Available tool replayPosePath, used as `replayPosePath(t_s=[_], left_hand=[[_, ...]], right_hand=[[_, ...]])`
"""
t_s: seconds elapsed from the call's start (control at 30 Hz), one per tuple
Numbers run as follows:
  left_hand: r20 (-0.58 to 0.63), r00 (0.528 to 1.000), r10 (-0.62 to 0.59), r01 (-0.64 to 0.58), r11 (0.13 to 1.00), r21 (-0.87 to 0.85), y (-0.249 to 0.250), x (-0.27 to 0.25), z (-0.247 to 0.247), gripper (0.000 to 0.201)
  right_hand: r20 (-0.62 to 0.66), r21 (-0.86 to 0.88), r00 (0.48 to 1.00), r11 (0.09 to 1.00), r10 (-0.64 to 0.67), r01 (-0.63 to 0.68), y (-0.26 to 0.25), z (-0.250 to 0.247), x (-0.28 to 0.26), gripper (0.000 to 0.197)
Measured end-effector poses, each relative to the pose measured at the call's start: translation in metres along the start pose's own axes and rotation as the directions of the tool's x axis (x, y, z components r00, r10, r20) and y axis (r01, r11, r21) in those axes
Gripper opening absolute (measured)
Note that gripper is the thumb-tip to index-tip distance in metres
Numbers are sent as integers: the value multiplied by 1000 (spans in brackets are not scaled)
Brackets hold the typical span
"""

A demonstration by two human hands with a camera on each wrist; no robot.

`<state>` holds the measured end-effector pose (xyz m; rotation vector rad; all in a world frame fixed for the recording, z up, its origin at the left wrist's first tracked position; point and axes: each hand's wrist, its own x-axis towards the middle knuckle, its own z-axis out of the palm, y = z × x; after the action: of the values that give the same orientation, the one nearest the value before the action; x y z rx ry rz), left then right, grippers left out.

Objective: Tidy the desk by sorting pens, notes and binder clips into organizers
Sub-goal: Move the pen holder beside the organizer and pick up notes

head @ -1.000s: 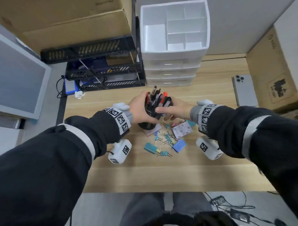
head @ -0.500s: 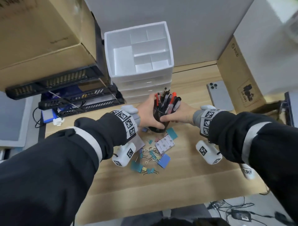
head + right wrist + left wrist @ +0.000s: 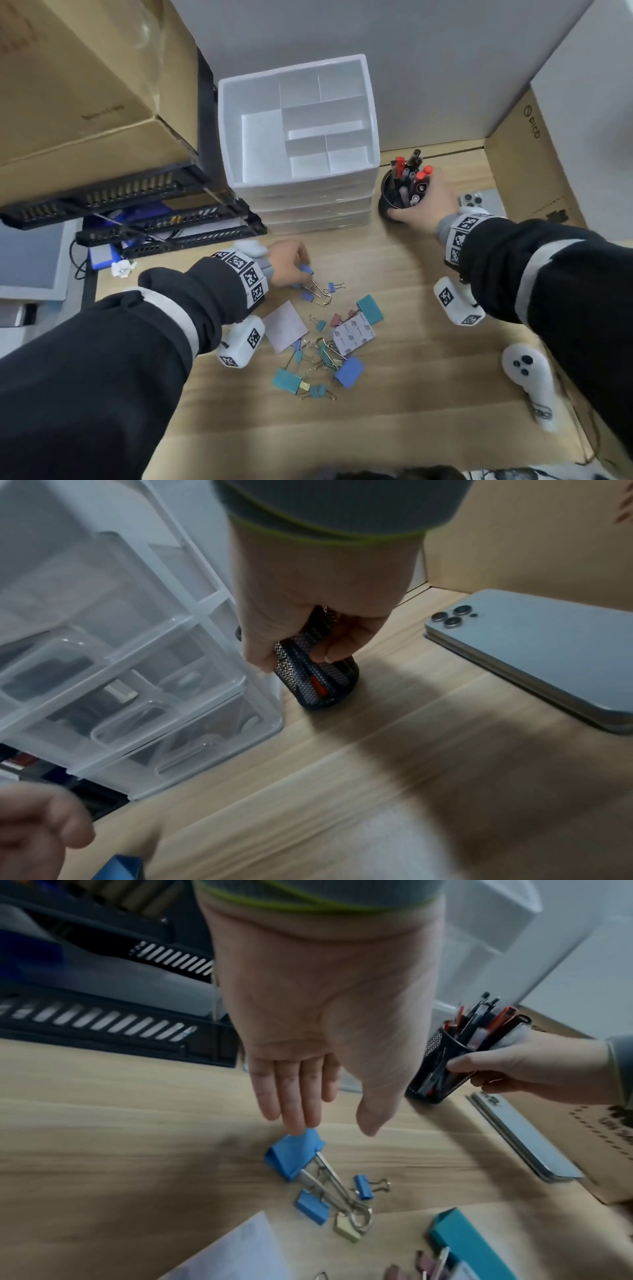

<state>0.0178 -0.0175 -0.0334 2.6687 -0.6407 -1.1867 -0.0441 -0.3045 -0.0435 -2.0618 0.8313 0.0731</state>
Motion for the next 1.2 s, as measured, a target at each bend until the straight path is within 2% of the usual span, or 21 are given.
replayPosePath(t_s=[0.1,0.2,0.43,0.53,0.6,0.63,0.73,0.77,0.83,0.93,1.03,1.2], left_hand=[[-21,999,-41,40,999,-34,-10,4,3,40],[-14,998,-66,66,998,-20,-19,9,7,39],[41,992,-122,120,992,36,-34,14,15,36],[55,985,-164,159,984,75,-37,10,17,34],[60,980,-188,177,971,159,-37,8,20,27],[66,976,-206,189,961,204,-37,6,21,25],[116,968,-222,182,942,283,-38,-3,25,30],[146,962,-229,182,943,279,-40,-5,25,34],[183,956,-229,177,949,260,-46,-10,28,41],[199,956,-217,174,961,215,-52,-19,40,55],[147,966,-212,179,962,208,-53,-30,54,69],[77,975,-210,187,955,231,-50,-40,61,74]], right_hand=[[13,-35,1000,999,-15,15,-2,9,18,86],[-4,11,1000,999,-30,30,-7,15,32,86],[-59,20,998,1000,6,-5,-13,25,53,81],[-50,0,986,987,158,-159,-11,30,51,77],[-17,-68,961,959,276,-276,-9,31,41,65],[28,-116,956,951,292,-287,-8,32,34,55],[186,-313,953,934,240,-174,-2,38,13,20],[224,-330,951,935,215,-134,-1,40,7,13],[297,-330,940,942,166,-62,3,46,-5,10],[420,-342,904,937,82,74,3,56,-29,18],[572,-317,819,914,-30,255,-2,66,-58,16],[750,-334,657,814,-75,475,2,84,-96,31]])
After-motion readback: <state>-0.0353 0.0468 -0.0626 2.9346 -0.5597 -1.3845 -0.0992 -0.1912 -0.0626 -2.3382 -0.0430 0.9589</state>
